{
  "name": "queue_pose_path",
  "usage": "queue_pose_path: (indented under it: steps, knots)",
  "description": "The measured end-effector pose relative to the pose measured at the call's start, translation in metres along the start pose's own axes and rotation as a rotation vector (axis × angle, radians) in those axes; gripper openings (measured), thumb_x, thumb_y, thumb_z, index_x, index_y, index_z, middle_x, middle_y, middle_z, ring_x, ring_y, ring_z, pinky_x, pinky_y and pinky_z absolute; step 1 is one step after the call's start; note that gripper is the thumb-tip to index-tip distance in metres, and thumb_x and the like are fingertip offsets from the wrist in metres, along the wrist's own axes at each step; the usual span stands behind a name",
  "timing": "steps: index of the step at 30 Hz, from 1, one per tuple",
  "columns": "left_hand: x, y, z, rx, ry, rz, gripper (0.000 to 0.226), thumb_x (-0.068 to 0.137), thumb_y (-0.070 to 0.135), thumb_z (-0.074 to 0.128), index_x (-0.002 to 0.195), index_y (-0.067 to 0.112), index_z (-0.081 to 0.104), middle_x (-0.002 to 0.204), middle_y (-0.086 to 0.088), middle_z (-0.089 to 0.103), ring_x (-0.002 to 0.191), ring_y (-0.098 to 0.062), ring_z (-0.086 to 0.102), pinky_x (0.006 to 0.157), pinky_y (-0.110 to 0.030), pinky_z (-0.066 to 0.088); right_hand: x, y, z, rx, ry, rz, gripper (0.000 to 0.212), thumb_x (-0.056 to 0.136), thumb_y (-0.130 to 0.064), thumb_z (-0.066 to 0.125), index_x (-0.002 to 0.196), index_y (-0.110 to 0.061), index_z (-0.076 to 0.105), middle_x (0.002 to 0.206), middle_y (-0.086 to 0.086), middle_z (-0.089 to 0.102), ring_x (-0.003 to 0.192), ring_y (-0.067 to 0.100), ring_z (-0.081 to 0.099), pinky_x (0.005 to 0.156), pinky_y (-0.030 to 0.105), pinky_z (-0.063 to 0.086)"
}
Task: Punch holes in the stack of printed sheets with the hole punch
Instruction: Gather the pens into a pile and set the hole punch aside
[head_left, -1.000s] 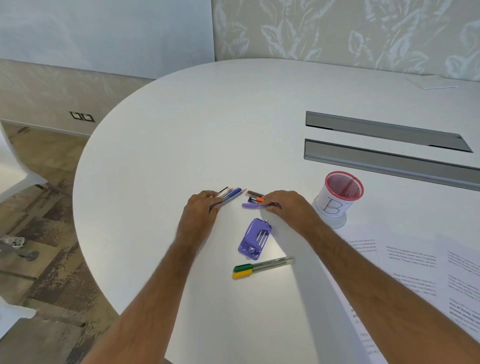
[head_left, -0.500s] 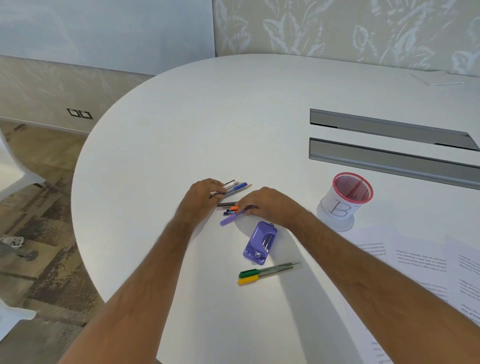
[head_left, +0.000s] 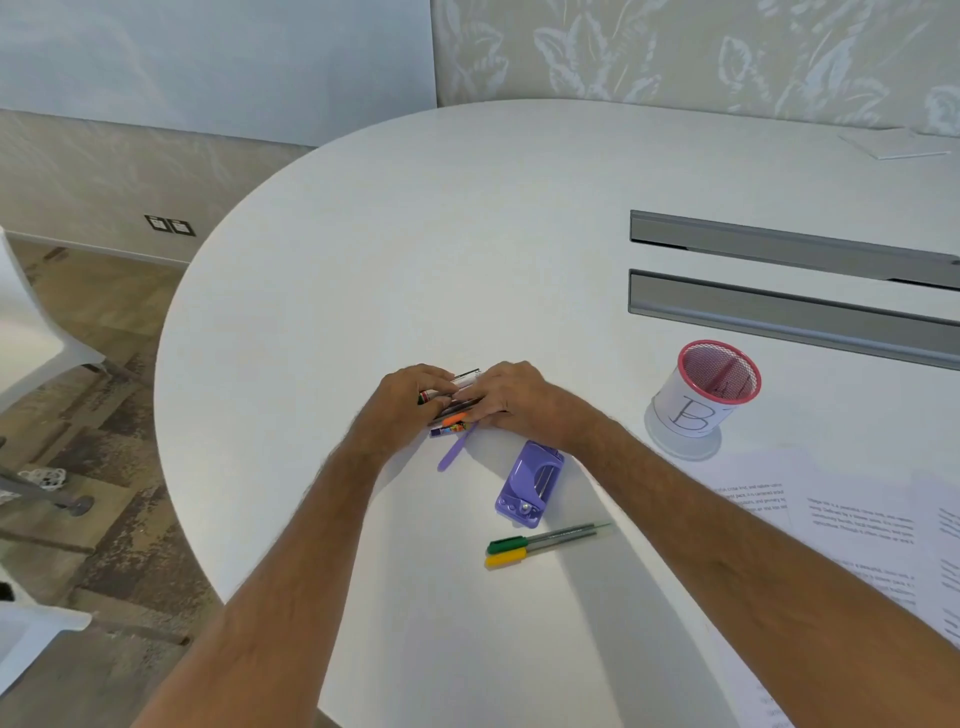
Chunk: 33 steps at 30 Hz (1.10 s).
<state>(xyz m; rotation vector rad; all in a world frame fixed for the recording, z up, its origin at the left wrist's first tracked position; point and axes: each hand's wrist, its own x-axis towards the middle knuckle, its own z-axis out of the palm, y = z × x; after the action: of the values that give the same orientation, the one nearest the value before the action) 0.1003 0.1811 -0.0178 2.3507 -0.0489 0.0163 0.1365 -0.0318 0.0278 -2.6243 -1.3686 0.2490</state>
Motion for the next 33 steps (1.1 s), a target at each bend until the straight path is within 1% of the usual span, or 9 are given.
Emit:
queue_pose_path:
  steps: [2,4,6,8,10,16,21,27,33]
  knots:
    - [-0.004,0.002,0.003,0.030,0.024,0.015,0.019,0.095,0.007,0.070,0.110,0.011,0.082,0.123,-0.006,0.074,0.116,-0.024,0.068,0.102,-0.032,0.049,-0.009,0.007,-0.001,0.092,0.067,0.093,0.033,0.105,-0.013,0.062,0.132,-0.026,0.076,0.144,-0.005,0.069,0.132,0.023,0.057,0.105,0.039,0.043]
    - [-0.010,0.008,0.011,0.139,0.074,0.063,0.025,0.098,0.021,0.068,0.120,0.012,0.076,0.130,-0.009,0.071,0.121,-0.030,0.064,0.106,-0.041,0.049,-0.024,0.015,0.002,0.203,0.153,0.195,0.033,0.102,-0.002,0.062,0.122,-0.019,0.081,0.140,-0.001,0.072,0.131,0.025,0.058,0.109,0.040,0.039]
    - [-0.018,0.017,0.025,0.271,0.111,0.076,0.049,0.100,0.045,0.063,0.138,0.015,0.066,0.147,-0.010,0.062,0.137,-0.033,0.055,0.116,-0.046,0.040,-0.043,0.024,0.007,0.282,0.250,0.281,0.033,0.103,0.001,0.060,0.119,-0.018,0.081,0.136,-0.002,0.073,0.131,0.024,0.058,0.113,0.043,0.034]
    - [-0.024,0.025,0.040,0.405,0.060,0.078,0.078,0.098,0.069,0.042,0.155,0.016,0.049,0.165,-0.008,0.045,0.152,-0.032,0.038,0.125,-0.053,0.025,-0.058,0.028,0.013,0.312,0.326,0.321,0.030,0.103,0.001,0.060,0.119,-0.017,0.079,0.131,-0.001,0.075,0.129,0.026,0.060,0.115,0.050,0.036]
    - [-0.026,0.029,0.053,0.545,-0.015,0.062,0.096,0.092,0.080,0.021,0.164,0.017,0.033,0.173,-0.006,0.029,0.159,-0.034,0.024,0.128,-0.057,0.012,-0.071,0.032,0.019,0.350,0.359,0.363,0.027,0.104,-0.002,0.061,0.121,-0.016,0.077,0.130,0.001,0.075,0.128,0.027,0.062,0.115,0.052,0.037]
    - [-0.019,0.027,0.066,0.635,-0.030,0.000,0.076,0.106,0.063,0.027,0.167,0.018,0.020,0.177,-0.004,0.015,0.162,-0.035,0.012,0.127,-0.059,0.003,-0.103,0.030,0.036,0.426,0.381,0.428,0.027,0.104,-0.007,0.062,0.125,-0.019,0.074,0.131,-0.003,0.073,0.129,0.023,0.059,0.114,0.044,0.033]
    - [-0.011,0.022,0.063,0.688,-0.062,-0.020,0.071,0.110,0.055,0.025,0.168,0.018,0.008,0.178,-0.003,0.002,0.163,-0.032,0.001,0.128,-0.058,-0.001,-0.120,0.029,0.046,0.459,0.388,0.465,0.033,0.103,-0.007,0.065,0.133,-0.018,0.073,0.137,-0.001,0.072,0.131,0.024,0.061,0.115,0.052,0.041]
    - [-0.006,0.023,0.052,0.696,-0.075,-0.078,0.069,0.112,0.050,0.025,0.168,0.015,0.007,0.178,-0.006,-0.001,0.163,-0.034,-0.002,0.128,-0.060,0.000,-0.140,0.030,0.053,0.429,0.384,0.514,0.038,0.102,-0.007,0.066,0.138,-0.020,0.069,0.143,-0.002,0.068,0.136,0.023,0.059,0.115,0.056,0.040]
    - [-0.002,0.012,0.034,0.697,-0.080,-0.120,0.069,0.112,0.050,0.025,0.168,0.014,0.008,0.178,-0.006,-0.001,0.163,-0.035,-0.003,0.127,-0.060,0.000,-0.152,0.026,0.056,0.386,0.376,0.521,0.034,0.103,-0.008,0.065,0.134,-0.020,0.072,0.143,-0.003,0.069,0.135,0.023,0.060,0.115,0.050,0.040]
